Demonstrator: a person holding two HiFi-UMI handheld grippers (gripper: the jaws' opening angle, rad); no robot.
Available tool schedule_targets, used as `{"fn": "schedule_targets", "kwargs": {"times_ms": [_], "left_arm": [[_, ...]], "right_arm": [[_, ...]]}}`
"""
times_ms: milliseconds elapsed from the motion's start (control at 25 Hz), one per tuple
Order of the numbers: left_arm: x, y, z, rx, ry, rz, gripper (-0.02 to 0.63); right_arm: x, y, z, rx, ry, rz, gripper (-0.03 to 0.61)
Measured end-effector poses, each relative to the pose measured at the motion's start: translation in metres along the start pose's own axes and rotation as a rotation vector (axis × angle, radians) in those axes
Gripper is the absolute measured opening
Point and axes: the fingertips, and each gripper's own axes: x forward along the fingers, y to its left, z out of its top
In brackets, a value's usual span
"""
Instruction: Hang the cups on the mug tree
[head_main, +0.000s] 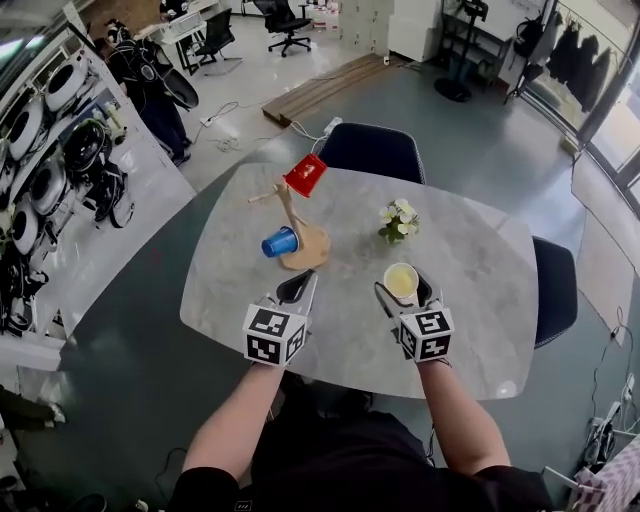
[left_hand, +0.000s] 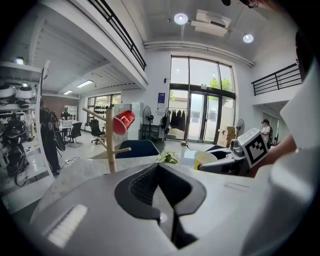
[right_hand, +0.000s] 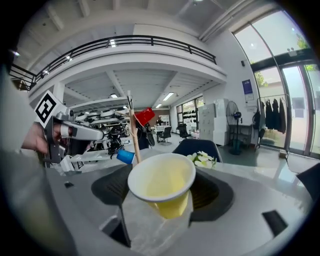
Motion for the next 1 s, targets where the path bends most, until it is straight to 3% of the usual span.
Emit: {"fn": "schedule_targets", "kwargs": {"times_ms": [280,600,800,1000], "left_arm": [[-0.033,0.068,0.009,0.009,-0.028,0.007,0.011],[-0.063,0.141,0.01,0.034,-0.042,-0.06,0.011],[-0.068,0.173,0.01,0.005,-0.046,-0.059,0.011],[-0.059,0.175,0.013,0.013,-0.04,-0.052,0.011]], "right_arm": [[0.049,0.065,0.046,-0.02,-0.013,0.022,0.367],[0.095,0.129,0.083,0.04,-0.033,-0.027,0.367],[0.11,0.147,0.085,0.06,-0.007,-0.027,0.367],[0.116,0.139,0.076,0.047,0.036,-0.035,0.367]]}}
